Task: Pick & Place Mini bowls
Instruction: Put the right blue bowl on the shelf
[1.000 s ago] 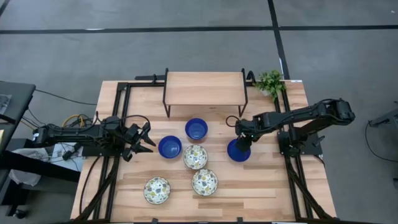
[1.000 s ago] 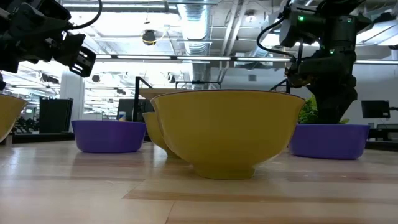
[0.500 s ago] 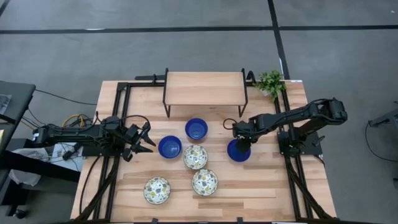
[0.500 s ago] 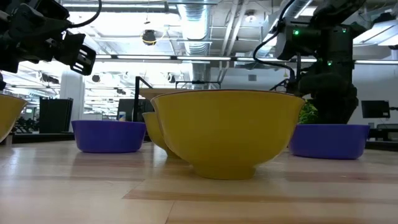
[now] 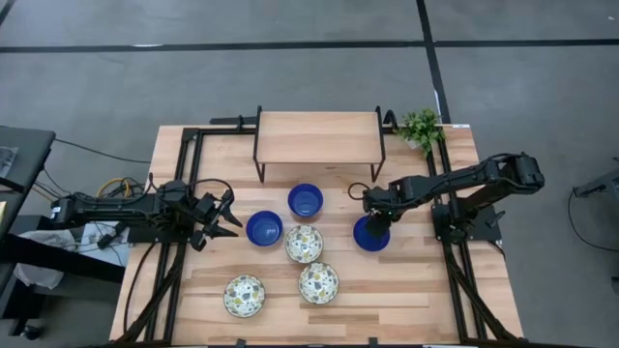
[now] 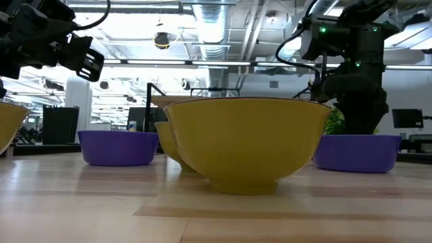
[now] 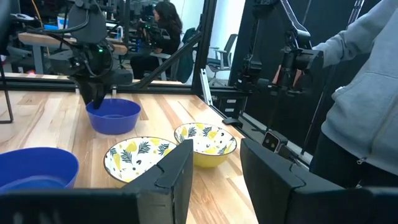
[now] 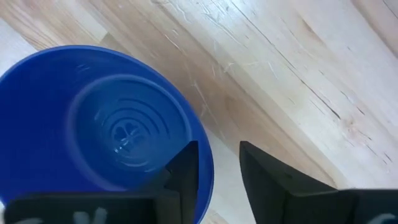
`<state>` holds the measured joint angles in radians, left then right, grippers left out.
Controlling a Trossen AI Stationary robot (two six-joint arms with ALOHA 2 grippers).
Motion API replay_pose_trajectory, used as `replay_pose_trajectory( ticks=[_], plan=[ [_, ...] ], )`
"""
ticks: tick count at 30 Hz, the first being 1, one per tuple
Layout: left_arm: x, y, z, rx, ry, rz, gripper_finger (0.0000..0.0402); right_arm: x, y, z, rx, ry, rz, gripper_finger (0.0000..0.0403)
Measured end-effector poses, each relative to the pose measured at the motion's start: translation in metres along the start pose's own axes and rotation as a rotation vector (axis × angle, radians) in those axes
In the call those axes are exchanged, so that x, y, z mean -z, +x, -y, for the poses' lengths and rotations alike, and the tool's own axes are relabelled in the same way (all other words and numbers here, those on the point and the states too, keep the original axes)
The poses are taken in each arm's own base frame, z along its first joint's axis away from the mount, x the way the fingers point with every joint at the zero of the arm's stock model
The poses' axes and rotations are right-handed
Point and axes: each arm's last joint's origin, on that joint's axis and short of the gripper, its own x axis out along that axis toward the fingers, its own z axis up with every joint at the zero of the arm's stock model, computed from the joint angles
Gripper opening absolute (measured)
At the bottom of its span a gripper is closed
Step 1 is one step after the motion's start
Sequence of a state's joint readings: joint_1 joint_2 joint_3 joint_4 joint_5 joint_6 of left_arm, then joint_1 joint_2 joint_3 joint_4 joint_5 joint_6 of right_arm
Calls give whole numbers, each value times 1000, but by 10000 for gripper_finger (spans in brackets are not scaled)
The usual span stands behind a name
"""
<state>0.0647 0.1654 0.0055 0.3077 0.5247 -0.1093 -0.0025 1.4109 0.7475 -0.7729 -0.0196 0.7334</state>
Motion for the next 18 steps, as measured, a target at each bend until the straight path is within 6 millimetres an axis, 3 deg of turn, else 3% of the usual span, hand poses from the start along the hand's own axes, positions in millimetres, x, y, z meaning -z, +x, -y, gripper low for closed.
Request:
replay_pose_trajectory(
  ticks=[10, 18],
  plan=[
    [0, 0, 0, 0, 0, 0, 131, 0, 0, 0, 0, -9, 0, 12],
    [0, 0, 0, 0, 0, 0, 131, -2, -4, -3, -11, -9, 2, 3]
  ],
)
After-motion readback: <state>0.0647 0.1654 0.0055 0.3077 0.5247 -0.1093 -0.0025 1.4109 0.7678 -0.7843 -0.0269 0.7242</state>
